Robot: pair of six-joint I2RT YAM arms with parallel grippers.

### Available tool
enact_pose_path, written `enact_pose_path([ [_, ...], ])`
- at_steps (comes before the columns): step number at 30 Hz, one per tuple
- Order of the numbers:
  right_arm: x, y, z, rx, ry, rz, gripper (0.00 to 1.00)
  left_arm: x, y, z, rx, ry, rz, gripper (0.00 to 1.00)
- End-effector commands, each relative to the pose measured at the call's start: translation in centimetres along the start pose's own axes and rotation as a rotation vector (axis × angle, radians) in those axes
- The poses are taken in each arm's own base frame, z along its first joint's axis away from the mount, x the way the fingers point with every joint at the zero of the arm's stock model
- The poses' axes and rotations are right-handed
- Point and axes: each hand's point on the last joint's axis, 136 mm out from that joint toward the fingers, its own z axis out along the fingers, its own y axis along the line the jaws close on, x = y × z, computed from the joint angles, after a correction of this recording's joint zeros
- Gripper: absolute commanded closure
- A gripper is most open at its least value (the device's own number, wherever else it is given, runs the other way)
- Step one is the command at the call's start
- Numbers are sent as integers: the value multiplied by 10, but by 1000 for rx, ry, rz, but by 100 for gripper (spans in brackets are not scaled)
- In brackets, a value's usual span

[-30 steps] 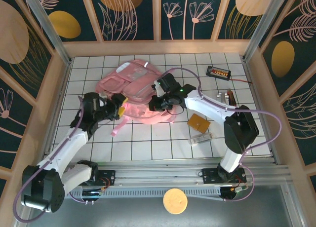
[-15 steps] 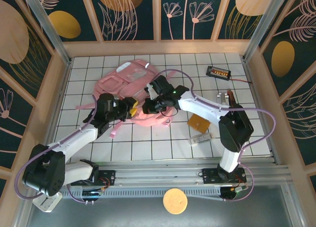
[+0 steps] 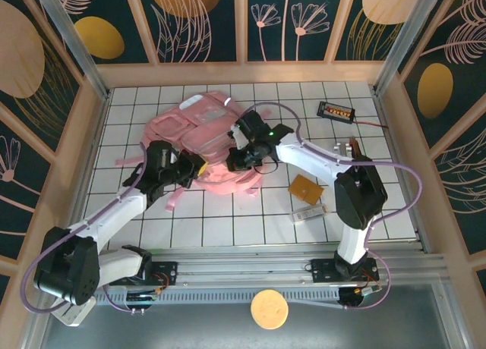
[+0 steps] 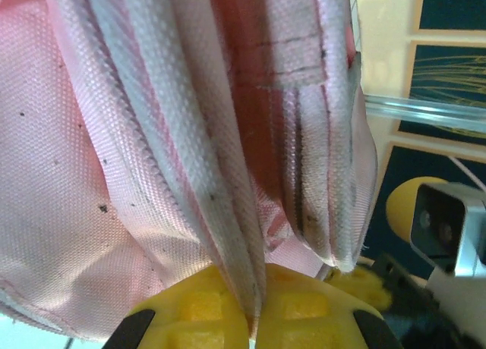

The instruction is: Pack books, pencil case, and school supplies into a backpack

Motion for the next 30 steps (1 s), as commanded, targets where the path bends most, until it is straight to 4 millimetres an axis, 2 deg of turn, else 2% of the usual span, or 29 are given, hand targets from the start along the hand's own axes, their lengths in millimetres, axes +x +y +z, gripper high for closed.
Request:
enact_pose_path([
  [1,-18,-40,-19,90,-27,17,100,-3,-7,-20,-30,28,219,100],
  [4,-28,-61,-19,126,-29,21,100,5,-3,-23,-74,117,337,100],
  [7,-38,-82,-19,147,-40,50,100,5,16,-28,-167,169,386,100],
  [10,-39,-77,-15,117,-34,48,100,-6,34,-36,-223,150,359,100],
  [13,-37,-71,-19,92,-41,42,100,-22,43,-36,-252,119,332,100],
  [16,-26,-51,-20,63,-39,31,100,-37,41,-30,-260,95,320,98],
  [17,-21,-40,-19,37,-36,25,100,-41,36,-28,-247,90,318,81],
  [18,-17,-29,-18,15,-31,18,100,-43,31,-25,-231,92,311,70],
  [20,-6,1,-13,-40,-9,-20,100,-43,16,-21,-170,103,289,58],
  [23,4,28,-2,-70,10,-60,100,-38,1,-24,-85,102,237,53],
  [27,5,28,6,-69,6,-50,100,-27,-2,-36,-37,82,178,48],
  [28,3,26,6,-53,-7,-54,91,-24,-1,-39,-32,79,162,46],
  [29,-1,22,5,-36,-23,-58,75,-21,1,-42,-22,76,144,45],
  [30,-3,20,5,-22,-36,-64,64,-18,2,-43,-12,73,126,45],
])
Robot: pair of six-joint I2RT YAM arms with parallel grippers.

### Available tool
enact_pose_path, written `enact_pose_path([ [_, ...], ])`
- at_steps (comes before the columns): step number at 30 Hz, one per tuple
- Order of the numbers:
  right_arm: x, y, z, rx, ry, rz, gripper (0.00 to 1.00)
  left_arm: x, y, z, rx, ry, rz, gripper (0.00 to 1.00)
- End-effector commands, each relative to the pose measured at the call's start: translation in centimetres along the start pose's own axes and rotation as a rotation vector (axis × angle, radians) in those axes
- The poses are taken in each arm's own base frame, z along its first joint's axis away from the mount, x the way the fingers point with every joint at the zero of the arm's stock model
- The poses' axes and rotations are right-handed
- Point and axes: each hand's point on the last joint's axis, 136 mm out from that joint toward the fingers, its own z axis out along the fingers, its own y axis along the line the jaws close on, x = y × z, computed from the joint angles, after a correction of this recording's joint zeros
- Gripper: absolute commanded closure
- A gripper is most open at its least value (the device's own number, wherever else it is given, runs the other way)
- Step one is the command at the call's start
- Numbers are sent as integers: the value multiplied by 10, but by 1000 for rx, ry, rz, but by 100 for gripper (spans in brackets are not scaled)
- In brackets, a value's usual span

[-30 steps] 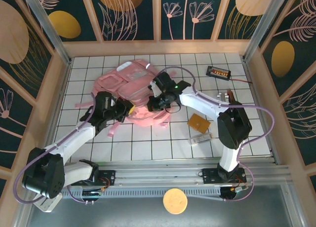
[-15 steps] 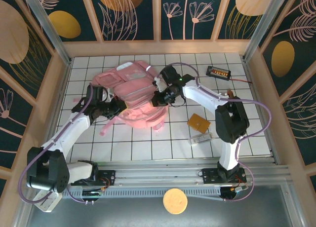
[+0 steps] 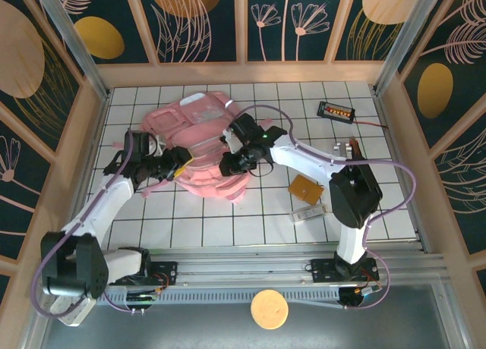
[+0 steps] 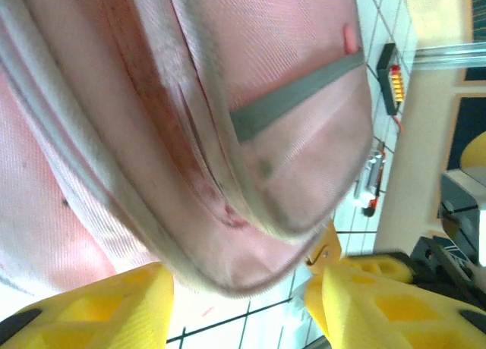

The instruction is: Pack books, pencil case, and school supplies into a backpack

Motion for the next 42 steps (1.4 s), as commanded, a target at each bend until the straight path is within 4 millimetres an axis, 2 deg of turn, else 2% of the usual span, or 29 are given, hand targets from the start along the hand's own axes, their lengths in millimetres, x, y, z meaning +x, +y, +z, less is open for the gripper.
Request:
enact_pose_path([
  [1,-17,-14,-12,58,-91,4,60,11,-11,-8,95,6,-101,45],
  [7,-24,-41,-9,142,-110,-13,59,19,-2,-12,90,-11,-147,44],
  [20,-22,-42,22,111,-72,-157,58,22,1,-11,78,5,-147,42],
  [31,-9,-57,45,174,-30,-159,59,22,0,-14,75,2,-149,42],
  [33,-9,-58,50,184,-30,-163,64,22,0,-15,75,0,-149,42],
  [39,-6,-60,55,232,-23,-181,98,23,0,-17,73,-8,-152,42],
  [42,-6,-58,47,252,-31,-184,100,24,-1,-19,77,-15,-152,42],
])
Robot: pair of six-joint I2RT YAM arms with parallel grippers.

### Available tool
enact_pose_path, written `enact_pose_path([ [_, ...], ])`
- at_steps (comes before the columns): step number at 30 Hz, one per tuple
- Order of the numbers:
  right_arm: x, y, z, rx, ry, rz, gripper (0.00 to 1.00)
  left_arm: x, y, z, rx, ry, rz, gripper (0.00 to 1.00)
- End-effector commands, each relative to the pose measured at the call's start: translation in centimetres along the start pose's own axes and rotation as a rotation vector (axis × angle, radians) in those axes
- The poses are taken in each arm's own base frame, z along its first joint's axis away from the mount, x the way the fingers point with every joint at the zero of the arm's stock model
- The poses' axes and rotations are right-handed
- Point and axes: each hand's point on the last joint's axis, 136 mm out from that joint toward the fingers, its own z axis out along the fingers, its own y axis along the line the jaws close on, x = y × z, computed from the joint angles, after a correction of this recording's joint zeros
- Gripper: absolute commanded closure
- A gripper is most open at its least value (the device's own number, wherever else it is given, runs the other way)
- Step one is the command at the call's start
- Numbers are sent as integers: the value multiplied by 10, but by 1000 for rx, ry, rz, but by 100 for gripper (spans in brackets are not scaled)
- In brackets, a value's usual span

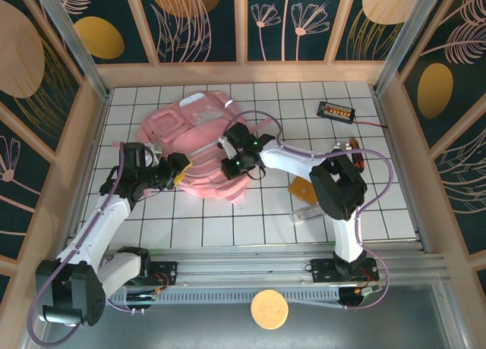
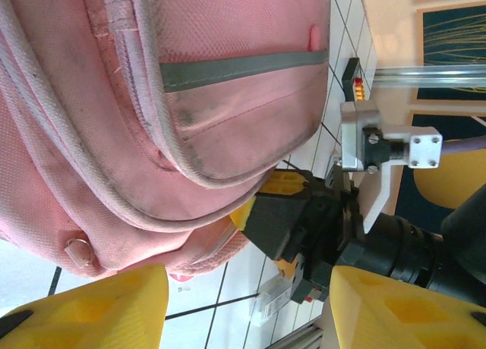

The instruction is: Pack books, pencil case, and school supplies into a backpack

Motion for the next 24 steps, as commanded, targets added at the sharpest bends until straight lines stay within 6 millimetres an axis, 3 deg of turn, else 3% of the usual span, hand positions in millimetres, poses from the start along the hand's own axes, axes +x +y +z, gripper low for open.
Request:
enact_pose_path([
  [1,4,-4,-8,50,2,-6,100,7,-1,-6,0,19,-82,42],
  [7,-12,18,-49,-16,-42,10,100,10,-17,-5,95,5,-137,41],
  [13,-28,47,-77,-129,-73,40,100,26,-39,19,153,31,-168,40],
  [24,-28,76,-90,-182,-67,3,100,7,-33,44,187,-73,-331,40],
])
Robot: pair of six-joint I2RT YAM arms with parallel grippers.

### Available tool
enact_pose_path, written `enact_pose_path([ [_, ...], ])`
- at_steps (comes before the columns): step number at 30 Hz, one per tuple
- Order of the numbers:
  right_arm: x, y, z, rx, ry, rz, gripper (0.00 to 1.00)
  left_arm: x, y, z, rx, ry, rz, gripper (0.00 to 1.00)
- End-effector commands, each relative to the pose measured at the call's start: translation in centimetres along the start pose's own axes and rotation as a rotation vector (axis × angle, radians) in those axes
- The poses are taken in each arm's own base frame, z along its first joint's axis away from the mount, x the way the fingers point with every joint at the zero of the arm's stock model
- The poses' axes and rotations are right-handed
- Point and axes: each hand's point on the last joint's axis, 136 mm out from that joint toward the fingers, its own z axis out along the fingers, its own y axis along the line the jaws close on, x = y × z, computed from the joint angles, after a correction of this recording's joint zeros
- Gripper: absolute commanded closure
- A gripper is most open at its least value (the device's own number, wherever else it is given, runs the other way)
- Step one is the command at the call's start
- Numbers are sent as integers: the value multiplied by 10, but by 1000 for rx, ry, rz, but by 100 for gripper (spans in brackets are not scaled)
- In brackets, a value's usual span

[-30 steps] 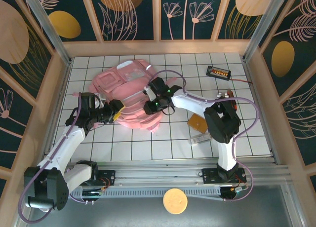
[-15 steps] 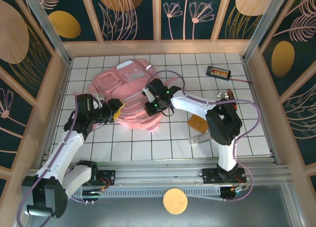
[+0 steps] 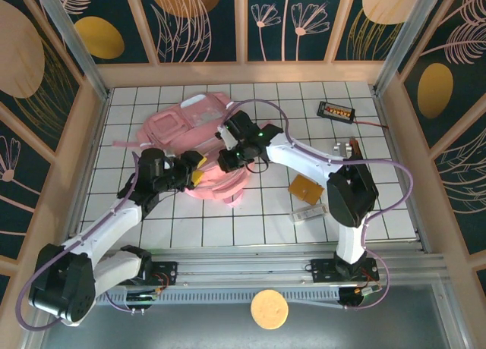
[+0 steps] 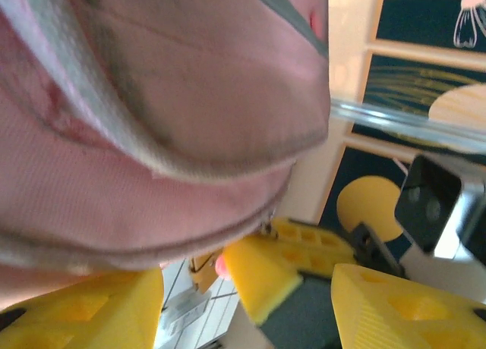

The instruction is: Pack books, pencil case, and school supplies into a backpack

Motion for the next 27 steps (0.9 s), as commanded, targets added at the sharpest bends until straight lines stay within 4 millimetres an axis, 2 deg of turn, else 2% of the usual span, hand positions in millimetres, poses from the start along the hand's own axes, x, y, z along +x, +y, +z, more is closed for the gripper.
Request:
enact_pose_path([
  [1,-7,39,-27,-84,-35,-38,100,-10,-15,5,72,-48,-50,40],
  [8,-9,57,-27,-102,-39,-52,100,-10,-2,13,64,-44,-112,45],
  [12,-11,59,-23,-97,-34,-52,100,-11,9,10,69,-65,-177,53],
  [15,-12,59,-21,-83,-36,-50,100,-9,10,6,84,-71,-237,53],
  [17,-13,56,-20,-65,-38,-43,100,-8,6,1,100,-85,-281,46],
  [18,-13,54,-18,-60,-35,-41,100,-9,4,-3,98,-105,-291,35],
  [20,-14,53,-17,-54,-35,-37,100,-12,0,-13,93,-148,-315,6],
  [21,-15,53,-16,-54,-35,-36,100,-13,-2,-19,100,-166,-325,1],
  [23,-18,56,-15,-63,-39,-40,100,-13,0,-25,108,-182,-352,1],
  [27,-25,60,-14,-76,-48,-37,100,-10,14,-25,96,-177,-401,1],
])
